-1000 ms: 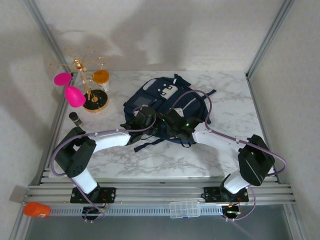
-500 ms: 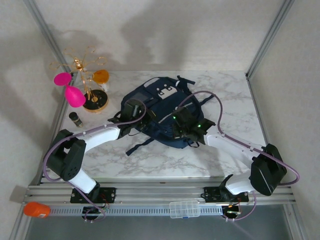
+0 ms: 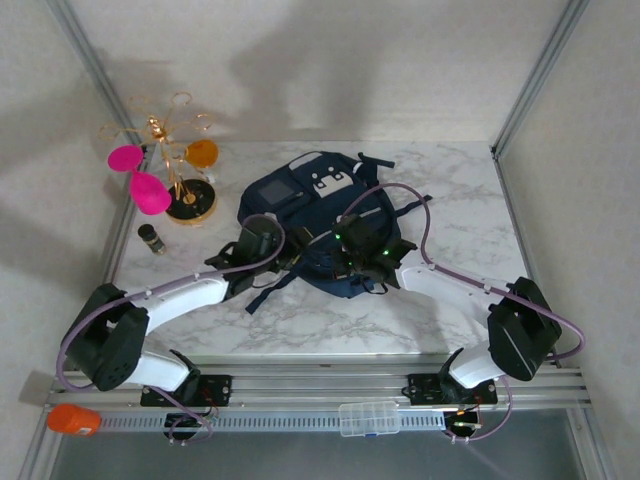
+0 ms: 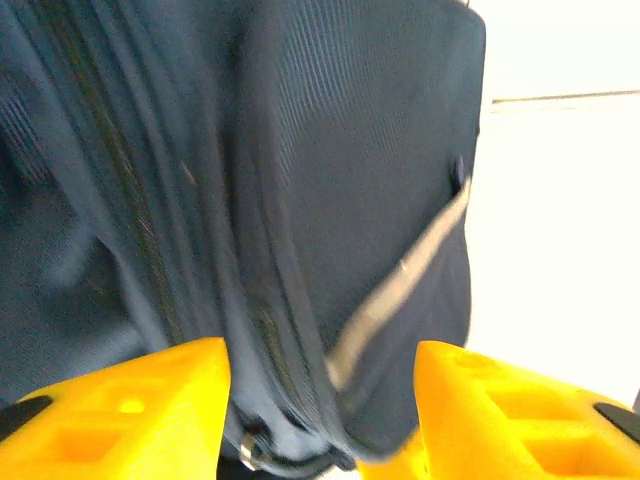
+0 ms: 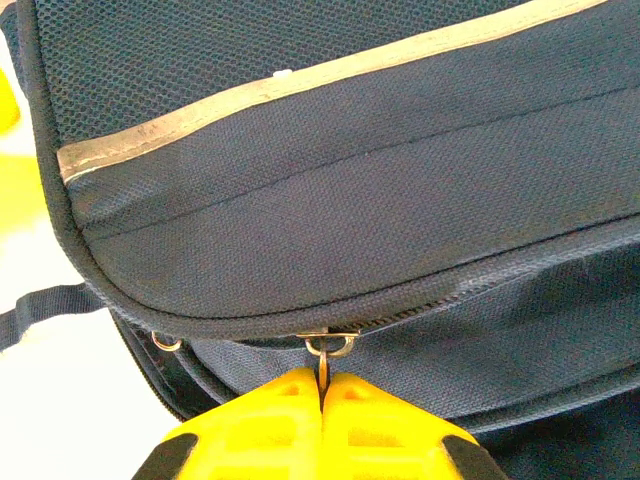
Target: Pack books, pencil case, and school supplies into a backpack
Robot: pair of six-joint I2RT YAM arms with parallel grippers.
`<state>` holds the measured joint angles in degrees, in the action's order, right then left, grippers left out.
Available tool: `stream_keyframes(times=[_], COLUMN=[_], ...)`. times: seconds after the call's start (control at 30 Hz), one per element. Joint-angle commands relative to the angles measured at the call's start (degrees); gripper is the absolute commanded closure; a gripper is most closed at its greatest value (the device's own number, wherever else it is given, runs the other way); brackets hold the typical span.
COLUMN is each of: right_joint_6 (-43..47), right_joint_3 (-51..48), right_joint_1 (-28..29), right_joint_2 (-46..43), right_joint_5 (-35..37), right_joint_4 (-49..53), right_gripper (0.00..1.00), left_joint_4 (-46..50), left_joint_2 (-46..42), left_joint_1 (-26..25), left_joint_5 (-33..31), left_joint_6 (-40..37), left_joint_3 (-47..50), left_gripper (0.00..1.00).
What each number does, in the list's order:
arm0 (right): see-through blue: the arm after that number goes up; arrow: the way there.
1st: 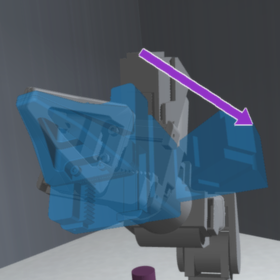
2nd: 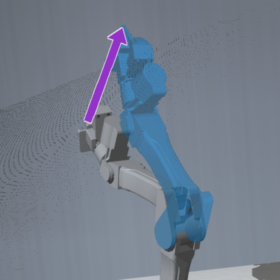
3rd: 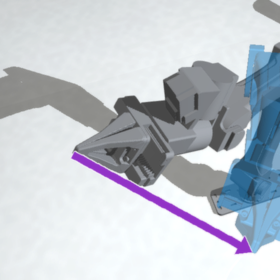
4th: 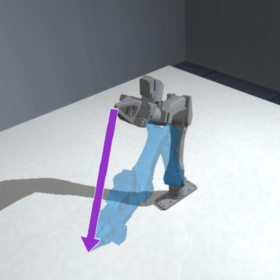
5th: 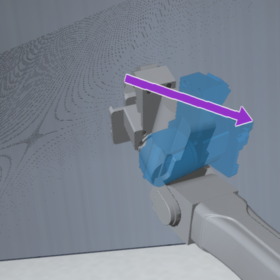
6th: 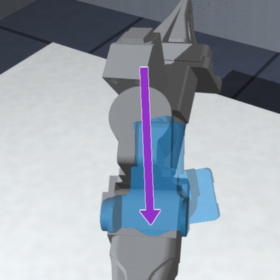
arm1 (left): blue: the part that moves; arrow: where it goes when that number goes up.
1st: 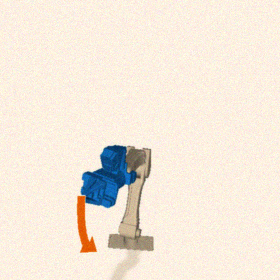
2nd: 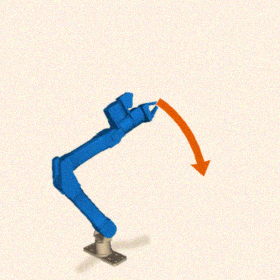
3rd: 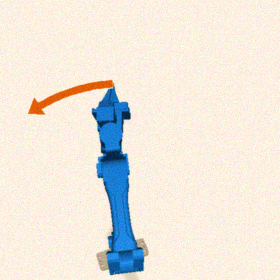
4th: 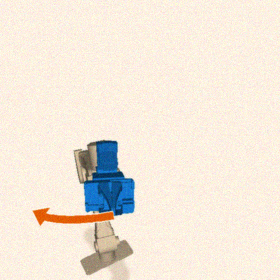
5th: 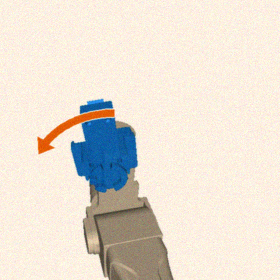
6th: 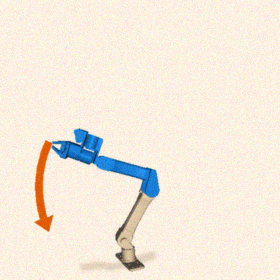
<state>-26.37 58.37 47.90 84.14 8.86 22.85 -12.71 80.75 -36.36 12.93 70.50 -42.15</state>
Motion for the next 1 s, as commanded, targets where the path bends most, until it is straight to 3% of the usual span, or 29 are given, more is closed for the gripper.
stream_keyframes(times=[0.0,0.1,0.27,0.47,0.6,0.77,0.87,0.93,0.97], right_joint_6=[-0.53,-0.02,0.02,-0.03,0.49,2.26,4.00,5.07,5.23], right_joint_3=[-1.06,-1.21,-0.86,-1.30,-2.16,-0.73,0.95,1.75,2.40], right_joint_1=[0.52,0.53,0.10,-1.60,-3.61,-4.31,-3.72,-2.28,-1.39], right_joint_2=[0.50,0.72,1.53,1.01,-0.03,1.92,3.31,3.55,3.83], right_joint_5=[0.08,0.34,3.02,8.24,9.32,11.22,7.26,4.64,3.89], right_joint_4=[-1.49,-1.94,-0.85,3.11,4.79,4.15,2.03,-0.03,-0.43], right_gripper=[1.00,1.00,1.00,1.00,1.00,1.00,1.00,1.00,1.00], left_joint_4=[-4.74,-4.46,1.54,9.24,16.10,22.98,23.83,22.78,21.90], left_joint_2=[2.05,5.04,5.95,0.97,-4.40,-9.80,-9.66,-9.65,-9.65], left_joint_1=[-4.24,-6.08,-6.09,-3.77,0.63,11.16,18.24,18.99,18.92], left_joint_5=[-4.76,-8.00,-13.80,-15.33,-13.68,-7.67,-1.20,1.05,2.50], left_joint_6=[10.72,13.94,14.01,7.36,1.39,-11.89,-16.85,-17.85,-18.01], left_joint_3=[-1.07,-2.51,-5.13,-4.01,-1.76,-0.39,-0.82,-1.79,-2.29], left_gripper=[0.49,0.58,1.00,1.00,1.00,1.00,1.00,1.00,0.93])
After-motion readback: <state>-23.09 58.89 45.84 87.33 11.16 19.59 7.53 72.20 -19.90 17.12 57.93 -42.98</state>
